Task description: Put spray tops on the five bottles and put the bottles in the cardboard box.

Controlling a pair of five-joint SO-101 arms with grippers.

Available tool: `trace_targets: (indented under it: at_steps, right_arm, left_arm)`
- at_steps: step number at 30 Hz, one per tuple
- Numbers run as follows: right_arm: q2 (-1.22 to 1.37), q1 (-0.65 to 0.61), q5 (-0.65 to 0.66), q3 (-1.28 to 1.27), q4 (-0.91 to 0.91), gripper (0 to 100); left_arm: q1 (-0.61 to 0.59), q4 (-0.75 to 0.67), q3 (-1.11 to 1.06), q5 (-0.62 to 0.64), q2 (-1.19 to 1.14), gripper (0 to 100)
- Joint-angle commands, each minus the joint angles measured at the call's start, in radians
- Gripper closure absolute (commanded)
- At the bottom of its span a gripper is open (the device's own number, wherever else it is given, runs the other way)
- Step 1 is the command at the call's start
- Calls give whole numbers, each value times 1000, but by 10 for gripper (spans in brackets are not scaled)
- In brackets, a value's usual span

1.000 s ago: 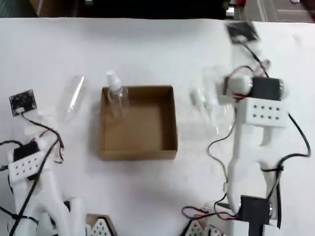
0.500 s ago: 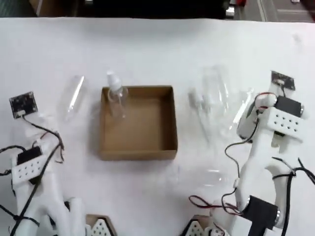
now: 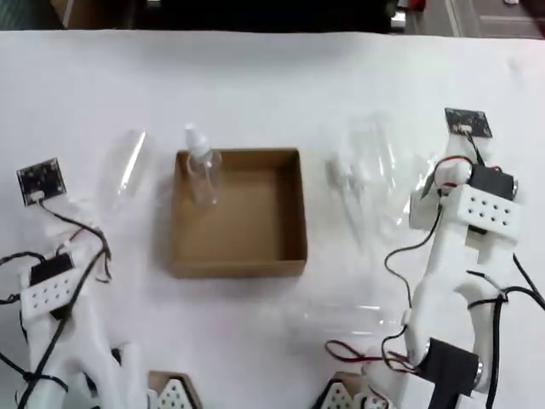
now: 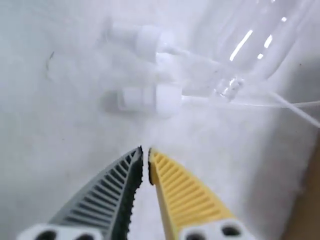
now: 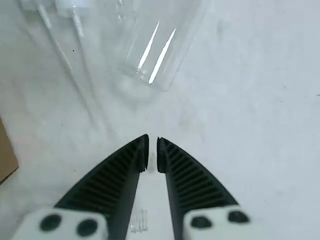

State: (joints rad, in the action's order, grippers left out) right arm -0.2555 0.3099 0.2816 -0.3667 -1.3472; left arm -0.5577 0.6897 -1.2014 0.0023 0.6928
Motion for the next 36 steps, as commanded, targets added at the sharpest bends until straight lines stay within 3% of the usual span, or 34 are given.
trace_targets:
  at_steps: [1, 9, 16, 19, 23, 24, 32, 36]
  right_arm:
    - [-27, -48, 97, 5, 30, 977]
    - [31, -18, 311, -41, 18, 977]
    - [35, -5, 477, -91, -163, 977]
    - [13, -10, 700, -98, -217, 981]
    - [-13, -2, 1203, -100, -395, 981]
    - [-31, -1, 1258, -109, -386, 981]
    - [-147, -133, 1537, -305, -380, 981]
    - [-179, -228, 1513, -407, -378, 981]
  left_arm:
    - [-2, -21, 5, -12, -5, 976]
    - [-1, -29, -11, -11, 1, 976]
    - [28, -31, -12, -12, 1, 976]
    - [28, -31, -12, -12, 1, 976]
    - [28, -31, -12, -12, 1, 976]
    - [30, -31, -11, -12, 1, 976]
    - [31, -32, -11, -12, 1, 976]
    - [31, -32, -11, -12, 1, 976]
